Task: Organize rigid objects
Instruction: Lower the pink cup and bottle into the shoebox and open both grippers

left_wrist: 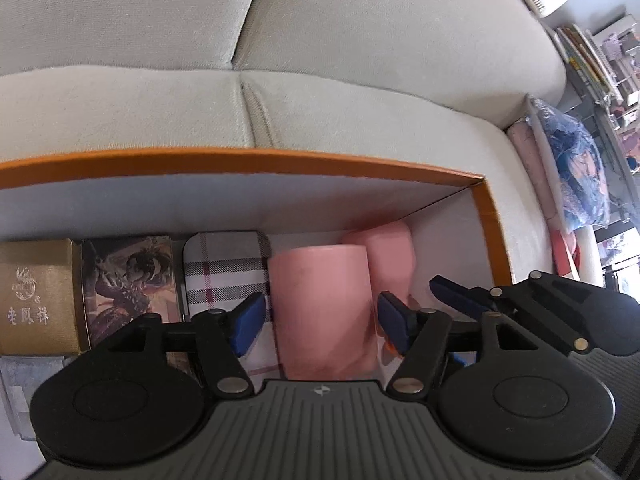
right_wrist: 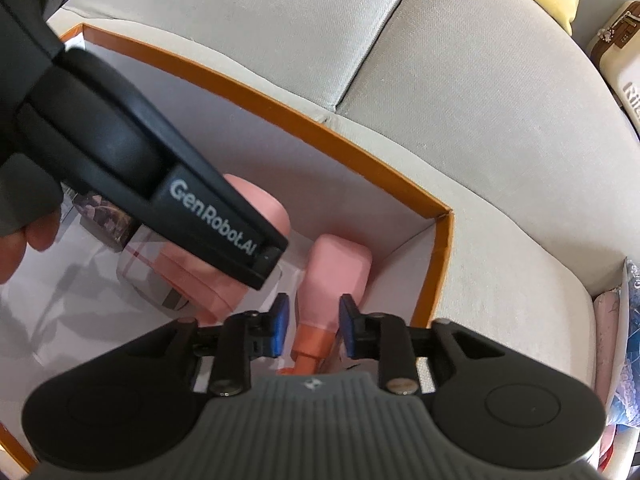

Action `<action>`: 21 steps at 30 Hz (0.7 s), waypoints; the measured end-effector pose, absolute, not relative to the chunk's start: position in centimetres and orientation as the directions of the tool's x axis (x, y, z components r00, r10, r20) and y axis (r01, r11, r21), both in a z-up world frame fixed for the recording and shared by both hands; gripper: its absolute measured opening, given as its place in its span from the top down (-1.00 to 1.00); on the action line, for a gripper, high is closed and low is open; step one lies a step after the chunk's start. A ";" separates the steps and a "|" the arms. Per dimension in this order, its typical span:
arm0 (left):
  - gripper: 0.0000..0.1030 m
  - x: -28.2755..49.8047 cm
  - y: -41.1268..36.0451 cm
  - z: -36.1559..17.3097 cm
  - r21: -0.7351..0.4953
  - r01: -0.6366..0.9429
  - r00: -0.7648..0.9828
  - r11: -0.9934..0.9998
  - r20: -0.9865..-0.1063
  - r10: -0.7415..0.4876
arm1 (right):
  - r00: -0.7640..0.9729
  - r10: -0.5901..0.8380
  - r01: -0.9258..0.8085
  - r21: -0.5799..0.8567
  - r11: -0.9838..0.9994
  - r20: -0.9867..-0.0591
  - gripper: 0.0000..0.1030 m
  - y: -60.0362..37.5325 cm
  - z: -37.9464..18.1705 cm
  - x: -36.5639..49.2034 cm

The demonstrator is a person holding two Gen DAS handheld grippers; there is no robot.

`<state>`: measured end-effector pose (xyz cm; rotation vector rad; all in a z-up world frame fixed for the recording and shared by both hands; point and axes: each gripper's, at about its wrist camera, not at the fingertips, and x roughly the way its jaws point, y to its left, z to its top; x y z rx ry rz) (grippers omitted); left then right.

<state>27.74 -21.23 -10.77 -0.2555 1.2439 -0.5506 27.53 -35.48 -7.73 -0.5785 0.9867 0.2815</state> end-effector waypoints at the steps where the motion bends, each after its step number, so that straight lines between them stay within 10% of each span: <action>1: -0.48 27.7 -21.1 -10.5 -0.470 0.262 0.218 0.843 -0.822 -0.526 | 0.534 -0.034 -0.474 -0.332 0.815 -0.845 0.36 -35.5 -7.7 27.5; 11: 0.04 26.4 -19.2 -8.7 -0.447 0.319 0.217 0.836 -0.824 -0.524 | 0.542 -0.028 -0.464 -0.326 0.823 -0.840 0.12 -35.7 -6.4 26.2; 21: 0.13 24.5 -17.3 -9.7 -0.433 0.315 0.187 0.845 -0.844 -0.503 | 0.491 0.021 -0.441 -0.228 0.868 -0.871 0.12 -36.0 -6.5 24.9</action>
